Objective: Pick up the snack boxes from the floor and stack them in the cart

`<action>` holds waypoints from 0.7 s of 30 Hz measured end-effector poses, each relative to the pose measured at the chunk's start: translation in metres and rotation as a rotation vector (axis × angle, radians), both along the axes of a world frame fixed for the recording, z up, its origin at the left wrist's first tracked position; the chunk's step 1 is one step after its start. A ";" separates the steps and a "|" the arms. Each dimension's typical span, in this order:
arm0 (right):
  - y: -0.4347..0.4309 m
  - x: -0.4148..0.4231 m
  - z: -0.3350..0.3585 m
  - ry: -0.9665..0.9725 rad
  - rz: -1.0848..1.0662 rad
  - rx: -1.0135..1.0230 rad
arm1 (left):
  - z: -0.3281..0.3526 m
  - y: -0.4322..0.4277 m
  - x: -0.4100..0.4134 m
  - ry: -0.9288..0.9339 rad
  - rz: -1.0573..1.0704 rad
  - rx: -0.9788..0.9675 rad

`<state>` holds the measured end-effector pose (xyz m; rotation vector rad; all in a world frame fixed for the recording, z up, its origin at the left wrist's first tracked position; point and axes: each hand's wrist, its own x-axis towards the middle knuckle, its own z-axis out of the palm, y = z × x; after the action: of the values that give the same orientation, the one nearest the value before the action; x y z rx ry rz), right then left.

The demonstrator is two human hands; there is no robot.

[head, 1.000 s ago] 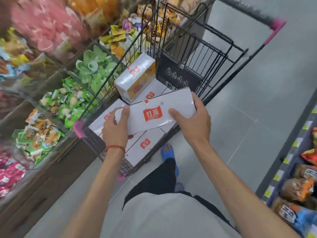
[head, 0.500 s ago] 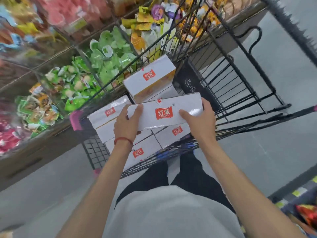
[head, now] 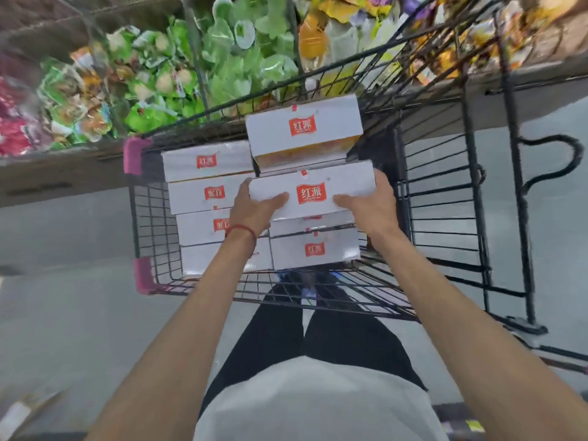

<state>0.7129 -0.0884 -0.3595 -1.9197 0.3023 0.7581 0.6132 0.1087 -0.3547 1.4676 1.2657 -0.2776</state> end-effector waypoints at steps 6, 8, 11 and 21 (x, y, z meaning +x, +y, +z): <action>0.017 0.031 -0.028 0.039 0.059 -0.033 | -0.024 0.009 0.023 0.012 0.033 0.029; 0.024 0.036 -0.033 0.045 0.059 -0.050 | -0.034 0.015 0.027 0.034 0.043 0.027; 0.031 0.044 -0.038 0.037 0.058 -0.056 | -0.046 0.024 0.032 0.027 0.048 0.021; 0.034 0.029 -0.031 0.009 0.034 -0.058 | -0.046 0.025 0.027 -0.049 0.007 0.051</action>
<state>0.7422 -0.0542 -0.3907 -1.9808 0.3011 0.7880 0.6398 0.1338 -0.4002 1.5047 1.2464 -0.2054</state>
